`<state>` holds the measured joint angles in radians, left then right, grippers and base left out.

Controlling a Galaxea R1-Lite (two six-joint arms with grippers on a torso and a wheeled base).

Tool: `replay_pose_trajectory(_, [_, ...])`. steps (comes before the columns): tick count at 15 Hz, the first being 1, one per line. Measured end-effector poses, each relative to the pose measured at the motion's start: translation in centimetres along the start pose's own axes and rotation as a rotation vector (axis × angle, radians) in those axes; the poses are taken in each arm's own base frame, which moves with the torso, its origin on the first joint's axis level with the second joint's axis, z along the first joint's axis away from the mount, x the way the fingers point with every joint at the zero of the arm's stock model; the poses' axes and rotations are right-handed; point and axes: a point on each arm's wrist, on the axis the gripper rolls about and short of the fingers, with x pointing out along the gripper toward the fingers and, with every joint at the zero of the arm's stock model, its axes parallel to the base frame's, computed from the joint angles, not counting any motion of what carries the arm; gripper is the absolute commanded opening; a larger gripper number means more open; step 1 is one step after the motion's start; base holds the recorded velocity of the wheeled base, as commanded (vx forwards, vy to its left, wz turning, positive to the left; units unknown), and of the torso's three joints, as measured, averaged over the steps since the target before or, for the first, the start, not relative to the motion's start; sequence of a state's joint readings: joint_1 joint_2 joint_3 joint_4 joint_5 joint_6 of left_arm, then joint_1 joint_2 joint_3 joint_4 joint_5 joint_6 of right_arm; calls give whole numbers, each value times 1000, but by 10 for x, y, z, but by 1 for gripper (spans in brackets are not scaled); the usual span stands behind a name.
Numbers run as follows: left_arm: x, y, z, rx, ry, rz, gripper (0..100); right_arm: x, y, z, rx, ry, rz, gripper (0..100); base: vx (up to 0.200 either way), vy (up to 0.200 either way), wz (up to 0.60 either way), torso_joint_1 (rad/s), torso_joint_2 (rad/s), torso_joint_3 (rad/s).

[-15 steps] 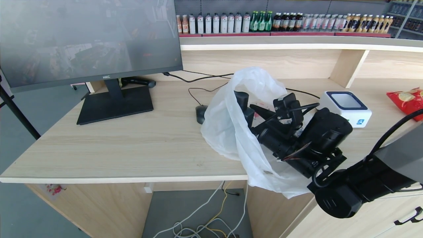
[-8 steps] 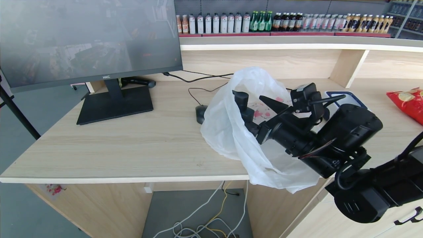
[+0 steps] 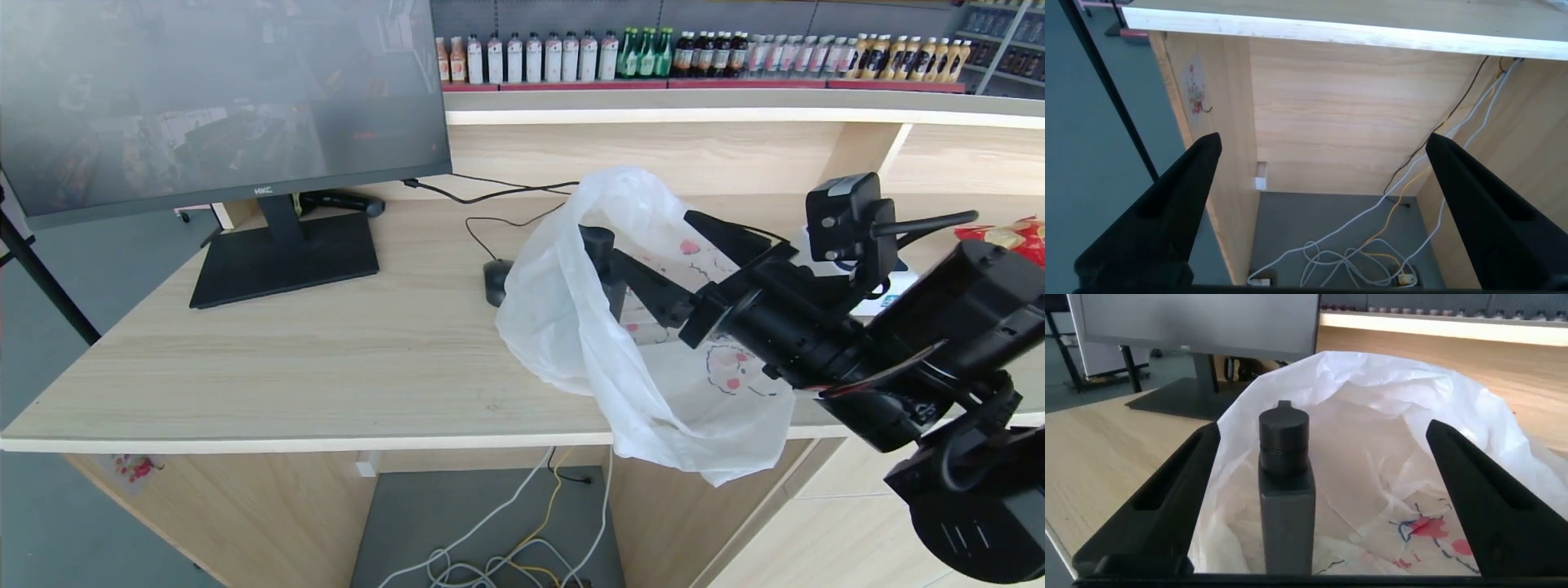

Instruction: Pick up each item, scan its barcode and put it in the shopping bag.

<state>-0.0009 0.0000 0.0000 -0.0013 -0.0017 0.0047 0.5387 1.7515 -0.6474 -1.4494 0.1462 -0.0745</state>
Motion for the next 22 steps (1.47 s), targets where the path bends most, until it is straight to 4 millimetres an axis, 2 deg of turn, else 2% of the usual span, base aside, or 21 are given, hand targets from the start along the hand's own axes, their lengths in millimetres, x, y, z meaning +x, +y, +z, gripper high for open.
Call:
replay_pose_trajectory(7, [0,0,0,0,0,0,100,-38,3,23,-59,-30,-49,100,0,0,0,0,0,0])
replay_pose_trajectory(9, [0,0,0,0,0,0,100,-47,4,24,-63,-68,-57,100,0,0,0,0,0,0])
replay_pose_trajectory(15, [0,0,0,0,0,-1,100,-61,6,11,-56,3,-75,100,0,0,0,0,0,0])
replay_pose_trajectory(17, [0,0,0,-1,0,-1,100,-61,5,11,-58,4,-84,100,0,0,0,0,0,0])
replay_pose_trajectory(22, [0,0,0,0,0,0,100,-50,-2,11,-64,-12,-128,100,-160,0,0,5,3,-1])
